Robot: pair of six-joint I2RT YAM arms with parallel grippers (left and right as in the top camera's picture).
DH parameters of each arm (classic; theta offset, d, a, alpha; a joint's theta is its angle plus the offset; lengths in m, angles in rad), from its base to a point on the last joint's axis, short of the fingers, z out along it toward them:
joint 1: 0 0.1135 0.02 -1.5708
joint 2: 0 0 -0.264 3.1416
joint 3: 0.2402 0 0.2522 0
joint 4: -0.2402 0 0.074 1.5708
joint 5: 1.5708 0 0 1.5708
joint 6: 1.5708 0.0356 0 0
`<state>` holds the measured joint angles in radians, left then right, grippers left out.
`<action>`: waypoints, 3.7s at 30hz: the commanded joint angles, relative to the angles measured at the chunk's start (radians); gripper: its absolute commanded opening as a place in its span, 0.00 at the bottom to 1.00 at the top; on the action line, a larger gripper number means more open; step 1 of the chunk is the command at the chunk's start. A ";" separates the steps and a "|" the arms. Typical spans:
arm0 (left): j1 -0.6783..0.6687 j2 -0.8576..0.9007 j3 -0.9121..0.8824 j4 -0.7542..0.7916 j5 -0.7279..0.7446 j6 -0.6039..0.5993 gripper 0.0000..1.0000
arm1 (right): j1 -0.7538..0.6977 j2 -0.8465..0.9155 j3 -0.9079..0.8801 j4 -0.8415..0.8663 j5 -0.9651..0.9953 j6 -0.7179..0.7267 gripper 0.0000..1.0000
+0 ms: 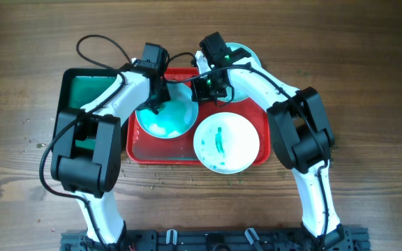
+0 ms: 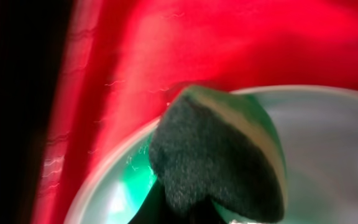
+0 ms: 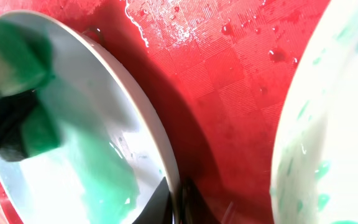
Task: Clean dirty plates on tray and stack at the side
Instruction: 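Scrub the held plate with the sponge in the left gripper, then carry the scrubbed plate right of the red tray and set it down, then grasp the left plate on the red tray with right gripper, tilt up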
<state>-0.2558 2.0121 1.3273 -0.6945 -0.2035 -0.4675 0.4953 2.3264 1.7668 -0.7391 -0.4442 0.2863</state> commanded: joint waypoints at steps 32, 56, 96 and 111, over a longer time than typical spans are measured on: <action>0.428 -0.342 0.326 -0.500 0.147 -0.057 0.04 | 0.579 -0.258 0.003 -0.148 1.810 0.075 0.04; 0.428 -0.342 0.326 -0.519 0.148 -0.058 0.04 | 0.090 -0.386 -0.004 -0.154 0.290 0.046 0.04; 0.415 -0.342 0.326 -0.453 0.177 -0.072 0.04 | -0.310 -0.582 -0.643 -0.152 0.135 -0.178 0.37; 0.415 -0.342 0.326 -0.462 0.177 -0.072 0.04 | -0.211 -0.582 -0.772 -0.055 0.140 -0.143 0.04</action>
<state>0.1635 1.6653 1.6527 -1.1568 -0.0311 -0.5301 0.2764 1.7496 0.9878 -0.7975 -0.2676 0.1581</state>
